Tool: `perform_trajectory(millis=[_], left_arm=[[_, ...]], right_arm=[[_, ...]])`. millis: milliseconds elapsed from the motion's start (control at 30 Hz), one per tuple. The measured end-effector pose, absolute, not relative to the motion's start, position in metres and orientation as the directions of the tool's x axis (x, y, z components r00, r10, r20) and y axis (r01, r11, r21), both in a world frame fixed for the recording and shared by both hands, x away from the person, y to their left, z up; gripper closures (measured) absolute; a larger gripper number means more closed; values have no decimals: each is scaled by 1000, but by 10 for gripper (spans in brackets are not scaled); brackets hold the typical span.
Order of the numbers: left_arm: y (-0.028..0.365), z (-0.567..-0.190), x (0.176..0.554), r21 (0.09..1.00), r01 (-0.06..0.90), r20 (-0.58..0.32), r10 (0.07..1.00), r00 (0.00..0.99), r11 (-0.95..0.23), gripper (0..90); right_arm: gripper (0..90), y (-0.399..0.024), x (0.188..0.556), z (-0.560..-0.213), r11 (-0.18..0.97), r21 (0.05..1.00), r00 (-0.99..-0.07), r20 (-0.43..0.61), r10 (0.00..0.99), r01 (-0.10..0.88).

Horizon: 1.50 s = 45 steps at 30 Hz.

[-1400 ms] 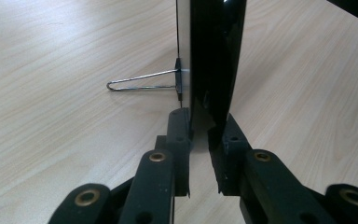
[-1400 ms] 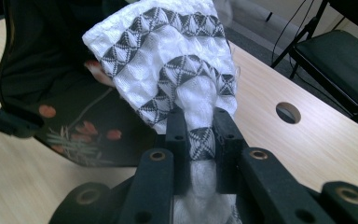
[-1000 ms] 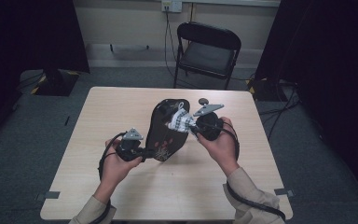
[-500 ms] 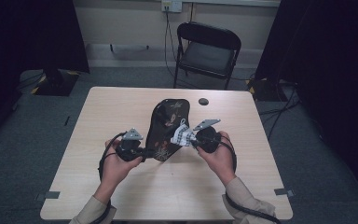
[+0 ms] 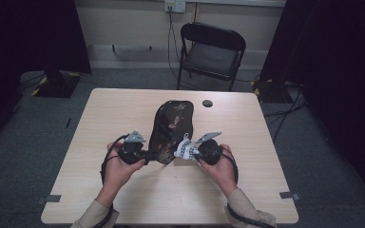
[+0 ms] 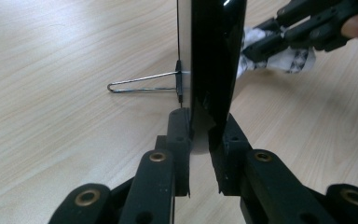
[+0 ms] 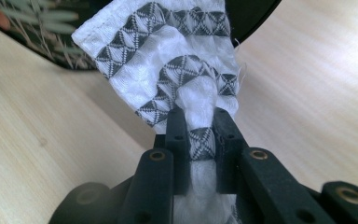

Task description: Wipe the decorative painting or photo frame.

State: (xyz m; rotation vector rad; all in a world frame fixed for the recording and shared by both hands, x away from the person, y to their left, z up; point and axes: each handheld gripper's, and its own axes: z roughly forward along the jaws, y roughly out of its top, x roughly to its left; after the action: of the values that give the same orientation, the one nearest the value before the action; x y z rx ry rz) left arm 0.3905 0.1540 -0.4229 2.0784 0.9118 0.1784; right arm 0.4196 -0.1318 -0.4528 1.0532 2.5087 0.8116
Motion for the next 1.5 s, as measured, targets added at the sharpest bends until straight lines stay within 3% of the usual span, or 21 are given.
perform_trajectory(millis=[267, 467, 800, 900, 1100, 1300, 1500], left_arm=[[154, -423, 390, 748, 546, -187, 669, 720, -378, 788], [154, -424, 390, 748, 548, -188, 672, 716, -374, 788], [153, -423, 390, 747, 545, -182, 671, 718, -380, 788], [153, -423, 390, 747, 547, -185, 672, 718, -379, 788], [153, -423, 390, 747, 546, -185, 669, 720, -380, 788], [153, -424, 390, 747, 544, -185, 666, 723, -383, 788], [153, -423, 391, 748, 542, -185, 664, 724, -383, 788]], right_arm=[[801, -135, 414, -466, 589, 574, -695, -47, 717, 569], [800, -144, 411, -451, 576, 596, -686, -55, 725, 560], [801, -159, 416, -375, 550, 674, -664, -116, 739, 494], [801, -153, 419, -343, 549, 702, -663, -145, 734, 454], [801, -134, 424, -314, 545, 731, -677, -156, 719, 411], [800, -119, 424, -312, 540, 740, -685, -149, 713, 401], [800, -116, 426, -332, 545, 722, -692, -128, 710, 426]])
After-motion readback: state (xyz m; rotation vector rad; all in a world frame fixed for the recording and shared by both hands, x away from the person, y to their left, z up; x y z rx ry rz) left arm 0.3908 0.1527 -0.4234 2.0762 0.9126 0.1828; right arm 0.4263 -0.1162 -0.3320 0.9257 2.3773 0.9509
